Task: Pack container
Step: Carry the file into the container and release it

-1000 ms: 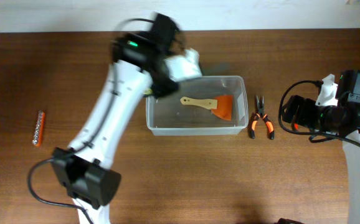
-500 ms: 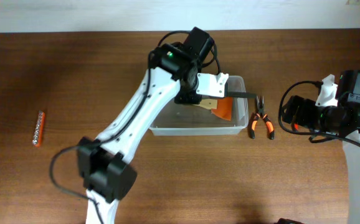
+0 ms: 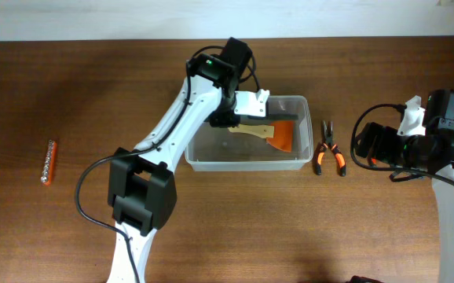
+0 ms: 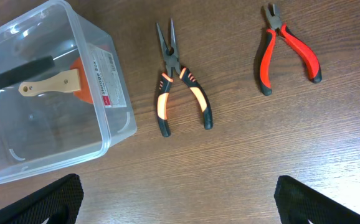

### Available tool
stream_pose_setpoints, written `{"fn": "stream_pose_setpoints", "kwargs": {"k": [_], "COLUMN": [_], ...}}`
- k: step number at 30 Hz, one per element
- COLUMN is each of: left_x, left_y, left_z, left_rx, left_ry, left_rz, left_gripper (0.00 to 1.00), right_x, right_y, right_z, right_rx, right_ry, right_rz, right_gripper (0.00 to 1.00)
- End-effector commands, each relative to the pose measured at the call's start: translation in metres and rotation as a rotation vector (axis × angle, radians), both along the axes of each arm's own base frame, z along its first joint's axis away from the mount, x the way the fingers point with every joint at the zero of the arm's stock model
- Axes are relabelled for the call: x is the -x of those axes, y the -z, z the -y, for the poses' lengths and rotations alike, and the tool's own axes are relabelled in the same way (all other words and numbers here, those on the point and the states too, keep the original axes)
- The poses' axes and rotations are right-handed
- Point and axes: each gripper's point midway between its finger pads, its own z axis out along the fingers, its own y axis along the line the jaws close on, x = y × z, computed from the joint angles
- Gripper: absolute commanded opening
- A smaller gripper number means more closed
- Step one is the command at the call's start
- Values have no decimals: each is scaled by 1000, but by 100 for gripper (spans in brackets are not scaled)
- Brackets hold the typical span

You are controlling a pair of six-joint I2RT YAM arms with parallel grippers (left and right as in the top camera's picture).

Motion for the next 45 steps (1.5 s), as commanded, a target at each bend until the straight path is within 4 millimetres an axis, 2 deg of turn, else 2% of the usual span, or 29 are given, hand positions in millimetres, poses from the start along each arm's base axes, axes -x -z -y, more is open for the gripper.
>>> {"fn": "stream_pose_setpoints", "kwargs": {"k": [1,7,10,15,23,26,28,29,30,31,34,37,40,45], "left_x": [-3,-6,-6,-16,-22,-23,-24,-26,-26,-28,-30,-28,-21,-2], "left_y": [14,35,41,44,43,42,42,41,39,37,23,0,-33,-103], "left_z": [0,5,8,12,13,11,8,6,5,5,3,0,-5,-17], "left_rx": [19,27,41,58,66,72,77,82,87,94,117,133,153,208], "left_ry": [13,22,26,25,11,-22,-52,-75,-92,-118,-177,-215,-244,-301], "left_rz": [-34,-61,-73,-40,-21,-26,-28,-30,-28,-28,-18,-10,5,59], "left_gripper": [2,2,2,2,23,35,50,87,99,99,99,99,99,99], "right_x": [-3,-3,-3,-2,-1,-1,-1,-1,-1,-1,-1,-1,-1,-1], "right_y": [-5,-5,-5,-5,-4,-4,-4,-4,-4,-4,-4,-4,-4,-4], "right_z": [0,0,0,0,-1,-1,-1,-1,-1,-1,-1,-1,-1,-1], "right_rx": [-7,-7,-7,-8,-9,-9,-9,-9,-9,-9,-9,-9,-9,-10], "right_ry": [-4,-4,-4,-4,-4,-4,-4,-4,-4,-4,-4,-4,-4,-4], "right_rz": [16,16,15,13,8,8,8,8,8,8,8,8,7,7], "right_gripper": [99,99,99,99,99,99,99,99,99,99,99,99,99,99]}}
